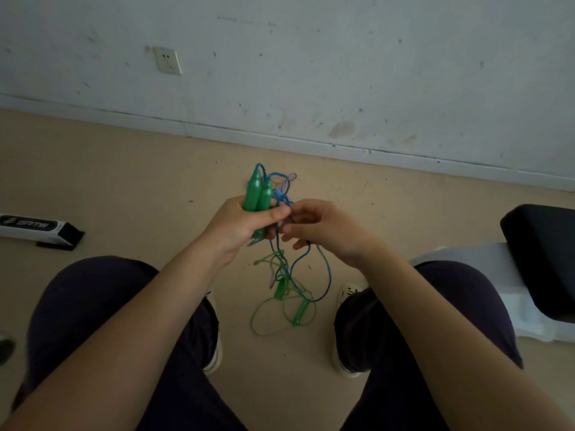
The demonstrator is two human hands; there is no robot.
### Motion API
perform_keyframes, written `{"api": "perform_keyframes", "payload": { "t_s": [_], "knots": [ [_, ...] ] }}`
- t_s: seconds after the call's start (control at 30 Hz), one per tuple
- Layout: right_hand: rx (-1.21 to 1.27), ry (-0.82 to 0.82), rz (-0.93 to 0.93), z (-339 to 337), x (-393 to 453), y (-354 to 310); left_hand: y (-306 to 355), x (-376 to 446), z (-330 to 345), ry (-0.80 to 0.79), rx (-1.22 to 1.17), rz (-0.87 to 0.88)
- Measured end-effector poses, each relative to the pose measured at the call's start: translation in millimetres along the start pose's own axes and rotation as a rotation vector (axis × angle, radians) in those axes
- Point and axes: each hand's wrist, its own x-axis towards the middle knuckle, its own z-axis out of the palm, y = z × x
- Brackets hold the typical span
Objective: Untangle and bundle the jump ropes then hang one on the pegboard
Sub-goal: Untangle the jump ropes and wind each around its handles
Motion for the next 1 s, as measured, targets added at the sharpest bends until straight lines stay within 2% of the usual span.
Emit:
{"api": "perform_keyframes", "payload": {
  "t_s": [0.17, 0.3, 0.37, 0.5, 0.57, 0.7, 0.77, 0.9, 1.0],
  "knots": [
    [0.009, -0.012, 0.004, 0.6, 1.1, -0.4, 0.2, 0.6, -0.4, 0.056, -0.171, 0.047],
    [0.018, 0.02, -0.025, -1.0, 0.6, -2.0, -1.4, 2.5, -2.3, 0.061, -0.19, 0.049],
    [0.115, 0.075, -0.079, -2.3, 1.5, -4.6, -2.3, 2.7, -3.0, 0.011, -0.151, 0.028],
    [0.464, 0.146, -0.152, -11.7, 2.1, -10.4, -6.8, 1.2, 0.2, -0.237, 0.029, -0.021],
    [0.532, 0.169, -0.158, -14.6, 1.0, -11.8, -9.8, 1.1, 2.7, -0.31, 0.124, -0.034],
    [0.522, 0.301, -0.175, -19.6, 0.7, -13.0, -10.3, 1.6, -0.5, -0.334, 0.188, -0.081],
    [0.489, 0.364, -0.172, -24.4, 0.3, -12.7, -11.2, 1.7, -0.4, -0.298, 0.166, -0.087],
    [0.515, 0.275, -0.149, -17.2, -0.4, -8.5, -12.8, 2.4, 5.1, -0.191, 0.084, -0.046],
    [0.556, 0.217, -0.133, -9.6, 1.3, -6.1, -12.5, 0.4, 7.9, -0.275, 0.035, -0.058]
  ]
}}
